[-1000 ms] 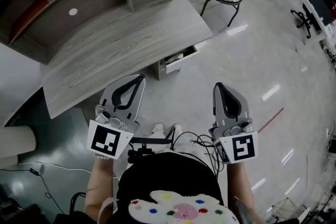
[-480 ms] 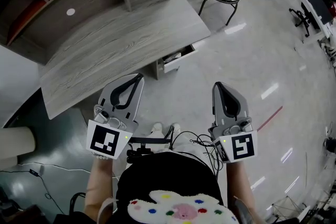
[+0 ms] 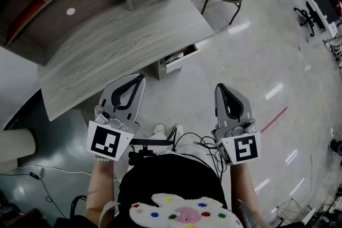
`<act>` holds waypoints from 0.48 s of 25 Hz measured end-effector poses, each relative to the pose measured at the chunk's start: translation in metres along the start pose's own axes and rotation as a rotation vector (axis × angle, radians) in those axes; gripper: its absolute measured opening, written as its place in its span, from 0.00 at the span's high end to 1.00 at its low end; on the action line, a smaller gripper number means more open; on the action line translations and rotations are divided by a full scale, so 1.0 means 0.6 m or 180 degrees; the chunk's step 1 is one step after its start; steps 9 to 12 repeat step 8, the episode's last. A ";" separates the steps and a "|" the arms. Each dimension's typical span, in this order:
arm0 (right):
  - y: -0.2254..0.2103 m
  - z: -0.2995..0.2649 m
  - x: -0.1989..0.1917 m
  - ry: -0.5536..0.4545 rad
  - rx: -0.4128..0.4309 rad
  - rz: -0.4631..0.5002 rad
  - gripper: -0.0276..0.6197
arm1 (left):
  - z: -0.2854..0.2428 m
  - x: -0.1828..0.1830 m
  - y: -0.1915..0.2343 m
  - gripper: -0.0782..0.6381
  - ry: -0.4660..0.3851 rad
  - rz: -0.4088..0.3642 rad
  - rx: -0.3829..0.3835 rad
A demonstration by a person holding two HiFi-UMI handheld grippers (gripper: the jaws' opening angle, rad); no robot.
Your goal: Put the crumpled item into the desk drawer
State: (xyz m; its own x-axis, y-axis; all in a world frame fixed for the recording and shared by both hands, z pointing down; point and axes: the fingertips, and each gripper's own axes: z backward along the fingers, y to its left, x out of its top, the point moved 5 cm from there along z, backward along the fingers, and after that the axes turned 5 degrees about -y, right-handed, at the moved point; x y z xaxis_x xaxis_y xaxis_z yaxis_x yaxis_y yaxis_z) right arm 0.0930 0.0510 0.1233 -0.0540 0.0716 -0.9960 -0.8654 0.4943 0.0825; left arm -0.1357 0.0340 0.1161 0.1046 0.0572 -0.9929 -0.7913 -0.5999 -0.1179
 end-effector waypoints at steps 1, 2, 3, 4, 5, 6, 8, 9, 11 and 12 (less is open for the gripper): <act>0.001 0.000 0.000 0.0012 0.0008 0.0018 0.94 | 0.000 0.000 0.000 0.88 0.0000 0.0002 -0.0001; 0.001 -0.001 0.000 0.0021 0.0010 0.0024 0.94 | -0.001 0.000 -0.001 0.88 -0.0004 0.0004 -0.0003; 0.002 -0.001 -0.001 0.0037 0.0006 0.0013 0.94 | -0.001 0.000 -0.001 0.88 -0.0006 0.0003 -0.0005; 0.002 0.000 -0.003 0.0074 -0.0001 -0.0004 0.94 | -0.001 0.000 -0.001 0.88 -0.0006 0.0000 -0.0008; 0.002 0.000 -0.006 0.0116 -0.0006 -0.0010 0.94 | -0.001 -0.001 -0.001 0.88 -0.0005 -0.0001 -0.0009; 0.001 0.001 -0.008 0.0149 -0.0010 -0.0006 0.94 | -0.001 -0.001 -0.001 0.88 -0.0003 -0.0002 -0.0010; -0.001 0.002 -0.011 0.0198 -0.0022 0.0005 0.94 | -0.002 -0.002 -0.001 0.88 -0.0001 -0.0003 -0.0010; -0.001 0.002 -0.011 0.0198 -0.0022 0.0005 0.94 | -0.002 -0.002 -0.001 0.88 -0.0001 -0.0003 -0.0010; -0.001 0.002 -0.011 0.0198 -0.0022 0.0005 0.94 | -0.002 -0.002 -0.001 0.88 -0.0001 -0.0003 -0.0010; -0.001 0.002 -0.011 0.0198 -0.0022 0.0005 0.94 | -0.002 -0.002 -0.001 0.88 -0.0001 -0.0003 -0.0010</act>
